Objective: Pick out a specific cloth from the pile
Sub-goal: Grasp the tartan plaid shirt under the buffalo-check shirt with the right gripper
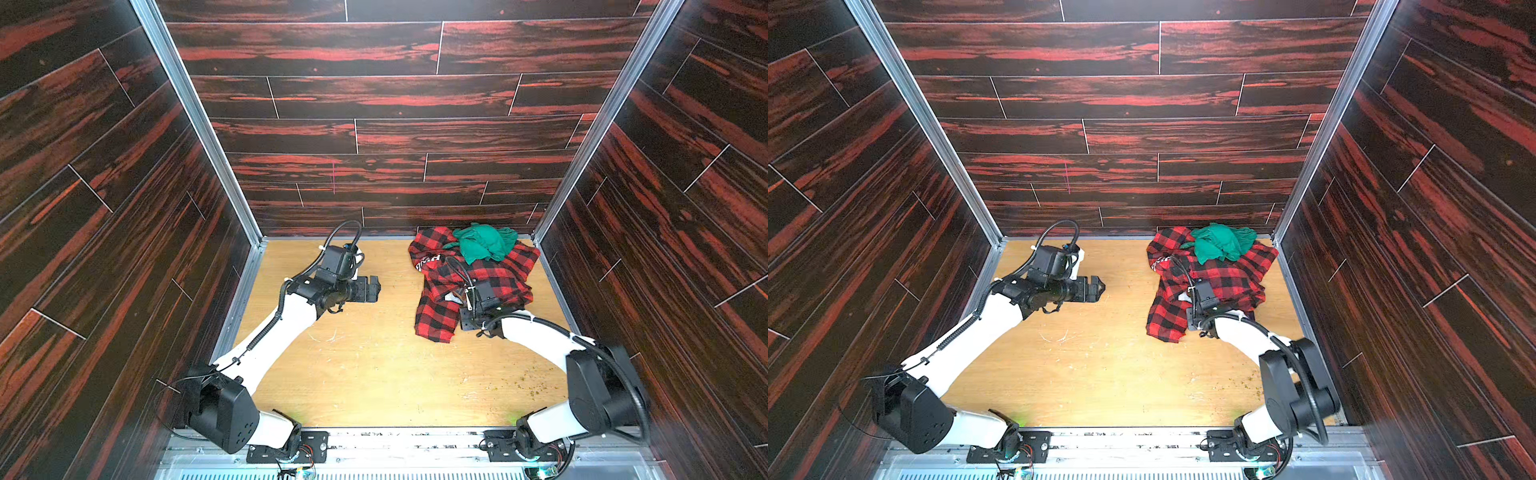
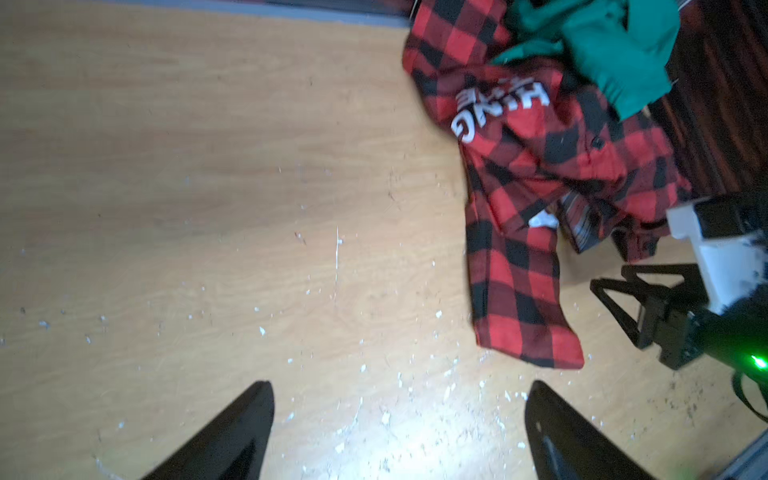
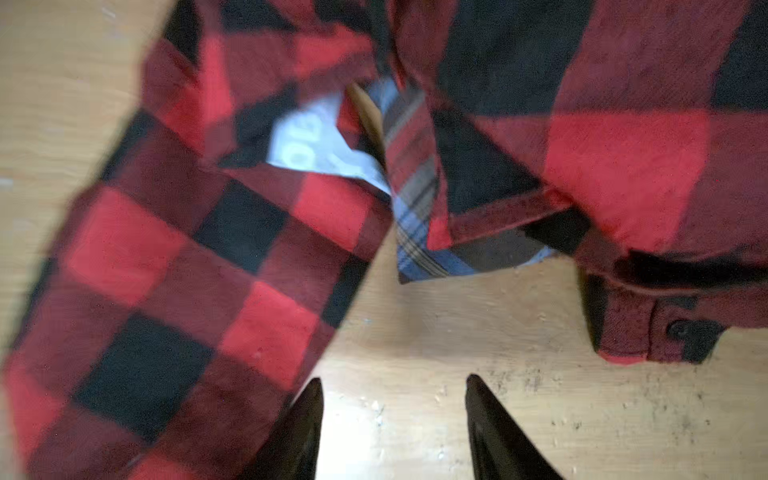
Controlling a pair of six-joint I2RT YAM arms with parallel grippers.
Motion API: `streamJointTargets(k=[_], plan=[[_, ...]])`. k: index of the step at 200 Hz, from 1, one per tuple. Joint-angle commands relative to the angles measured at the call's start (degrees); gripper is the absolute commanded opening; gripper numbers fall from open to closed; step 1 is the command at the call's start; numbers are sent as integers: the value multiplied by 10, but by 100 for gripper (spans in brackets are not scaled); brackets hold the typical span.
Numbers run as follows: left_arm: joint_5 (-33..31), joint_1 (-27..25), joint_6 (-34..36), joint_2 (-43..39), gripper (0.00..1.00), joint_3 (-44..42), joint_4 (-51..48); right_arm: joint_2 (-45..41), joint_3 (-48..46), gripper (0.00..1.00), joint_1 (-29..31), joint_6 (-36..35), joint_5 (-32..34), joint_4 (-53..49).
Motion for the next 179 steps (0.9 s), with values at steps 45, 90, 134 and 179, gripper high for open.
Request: streamJointTargets(k=[45,90,134,179], plan=[[-7,1,0,-22,97,13,-33,140,97,55,7,-1,107,-8],[-20,2,-9,-40,97,-1,-24,173,131,54,4,-14,115,-9],[-24,2,-10,-48,97,-4,-21,186,147,33,0,-18,111,-17],[-31,2,-10,-51,97,-6,-20,126,135,0,0,-6,113,-45]])
